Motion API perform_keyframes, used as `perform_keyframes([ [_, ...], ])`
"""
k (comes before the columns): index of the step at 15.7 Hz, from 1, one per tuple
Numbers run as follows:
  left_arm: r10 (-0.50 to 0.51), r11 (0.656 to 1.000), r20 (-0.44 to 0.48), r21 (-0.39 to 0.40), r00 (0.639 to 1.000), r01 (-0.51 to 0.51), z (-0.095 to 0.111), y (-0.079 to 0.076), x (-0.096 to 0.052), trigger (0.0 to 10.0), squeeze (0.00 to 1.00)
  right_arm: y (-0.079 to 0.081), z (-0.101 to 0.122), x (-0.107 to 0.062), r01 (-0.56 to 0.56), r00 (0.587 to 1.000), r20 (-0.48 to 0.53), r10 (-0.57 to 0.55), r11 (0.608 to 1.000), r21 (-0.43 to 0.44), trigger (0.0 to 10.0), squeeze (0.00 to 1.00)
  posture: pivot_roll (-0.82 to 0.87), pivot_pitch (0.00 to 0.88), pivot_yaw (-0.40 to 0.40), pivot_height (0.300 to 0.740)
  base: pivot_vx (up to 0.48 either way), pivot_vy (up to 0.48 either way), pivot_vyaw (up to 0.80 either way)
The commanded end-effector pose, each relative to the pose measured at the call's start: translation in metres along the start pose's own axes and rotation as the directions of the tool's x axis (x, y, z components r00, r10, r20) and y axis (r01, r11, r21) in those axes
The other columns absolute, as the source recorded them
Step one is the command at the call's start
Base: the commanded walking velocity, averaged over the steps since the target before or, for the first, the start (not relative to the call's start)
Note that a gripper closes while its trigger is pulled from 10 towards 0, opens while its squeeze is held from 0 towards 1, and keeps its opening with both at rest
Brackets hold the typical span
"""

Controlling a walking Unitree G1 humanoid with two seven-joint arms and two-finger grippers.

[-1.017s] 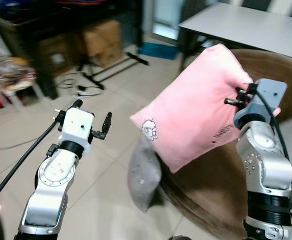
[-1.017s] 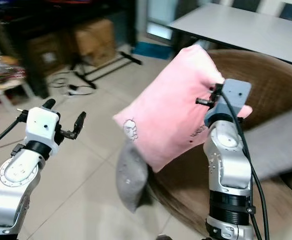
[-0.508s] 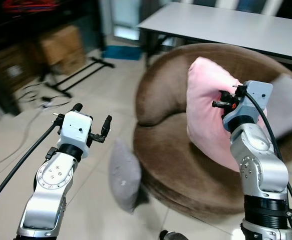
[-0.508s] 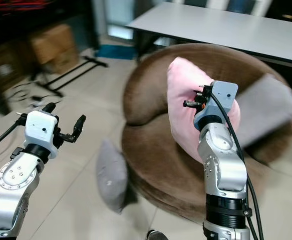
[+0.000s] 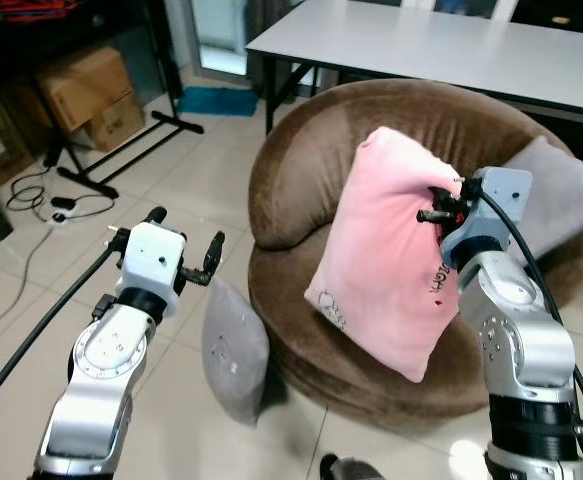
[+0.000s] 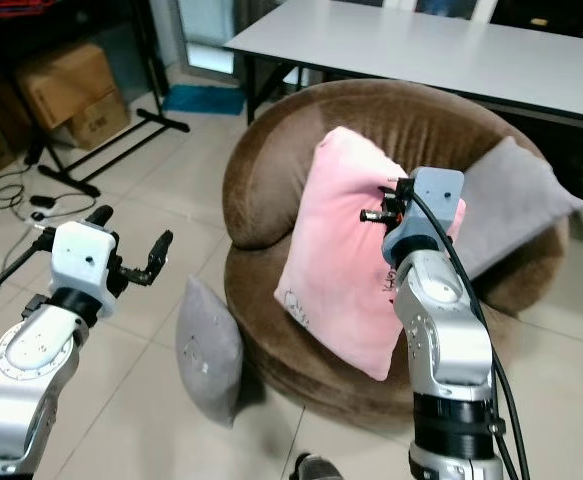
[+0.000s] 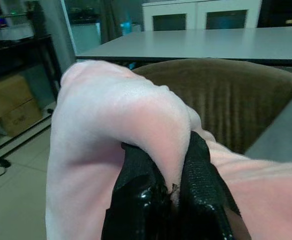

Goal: Move the pillow to the sofa from floor

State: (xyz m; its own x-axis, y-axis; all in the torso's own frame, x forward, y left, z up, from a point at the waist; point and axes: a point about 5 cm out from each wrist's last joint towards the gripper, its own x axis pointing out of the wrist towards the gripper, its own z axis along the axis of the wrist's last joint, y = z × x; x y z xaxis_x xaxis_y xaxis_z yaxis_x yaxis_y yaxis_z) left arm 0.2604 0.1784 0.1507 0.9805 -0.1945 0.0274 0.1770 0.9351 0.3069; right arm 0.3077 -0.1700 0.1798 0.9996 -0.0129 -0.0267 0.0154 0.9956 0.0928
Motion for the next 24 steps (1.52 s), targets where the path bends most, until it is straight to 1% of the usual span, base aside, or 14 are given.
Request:
perform_keyframes([
  [1,-0.008,1.0,0.001,0.006,1.0,0.008,0.0,0.0,-0.001,10.0,0.56,0.0,0.011,-0.001,-0.007,0.999,0.041,0.007,1.0,0.001,10.0,0.0,-0.08,0.0,0.002,0.74,0.24,0.0,-0.8],
  [10,-0.012,1.0,-0.001,-0.006,1.0,0.012,0.0,-0.002,0.0,10.0,0.56,0.006,0.012,0.001,-0.044,0.998,0.035,0.044,0.999,0.001,10.0,0.0,-0.08,0.0,-0.003,0.74,0.256,0.0,-0.8],
  [16,0.008,1.0,-0.001,-0.009,1.0,-0.008,0.0,0.0,-0.002,10.0,0.56,0.008,0.012,0.005,-0.081,0.996,0.029,0.081,0.997,-0.013,10.0,0.0,-0.04,0.0,-0.034,0.74,0.294,0.0,0.0],
  [17,0.018,1.0,-0.002,-0.007,1.0,-0.018,0.0,0.002,-0.004,10.0,0.57,0.011,0.014,0.007,-0.112,0.993,0.03,0.113,0.994,-0.019,10.0,0.0,-0.04,0.0,-0.039,0.74,0.296,0.0,0.0],
  [18,0.021,1.0,-0.002,-0.006,1.0,-0.021,0.0,0.002,-0.005,10.0,0.56,0.014,0.015,0.008,-0.141,0.989,0.036,0.141,0.99,-0.008,10.0,0.0,-0.04,0.0,-0.041,0.74,0.292,0.0,0.0],
  [21,0.026,1.0,-0.003,-0.006,1.0,-0.026,0.0,0.002,-0.005,10.0,0.56,0.015,0.016,0.009,-0.167,0.986,0.035,0.166,0.986,0.022,10.0,0.0,-0.03,0.0,-0.046,0.74,0.292,0.0,0.0],
  [23,0.021,1.0,-0.004,-0.004,1.0,-0.021,0.0,0.001,-0.005,10.0,0.55,0.016,0.014,0.01,-0.179,0.984,0.015,0.178,0.983,0.034,10.0,0.0,-0.03,0.0,-0.047,0.74,0.144,0.0,0.0],
  [24,-0.001,1.0,-0.005,-0.013,1.0,0.001,0.0,0.0,-0.005,10.0,0.55,0.018,0.012,0.011,-0.186,0.983,0.0,0.186,0.981,0.047,10.0,0.0,-0.03,0.0,-0.048,0.74,0.0,0.0,0.0],
])
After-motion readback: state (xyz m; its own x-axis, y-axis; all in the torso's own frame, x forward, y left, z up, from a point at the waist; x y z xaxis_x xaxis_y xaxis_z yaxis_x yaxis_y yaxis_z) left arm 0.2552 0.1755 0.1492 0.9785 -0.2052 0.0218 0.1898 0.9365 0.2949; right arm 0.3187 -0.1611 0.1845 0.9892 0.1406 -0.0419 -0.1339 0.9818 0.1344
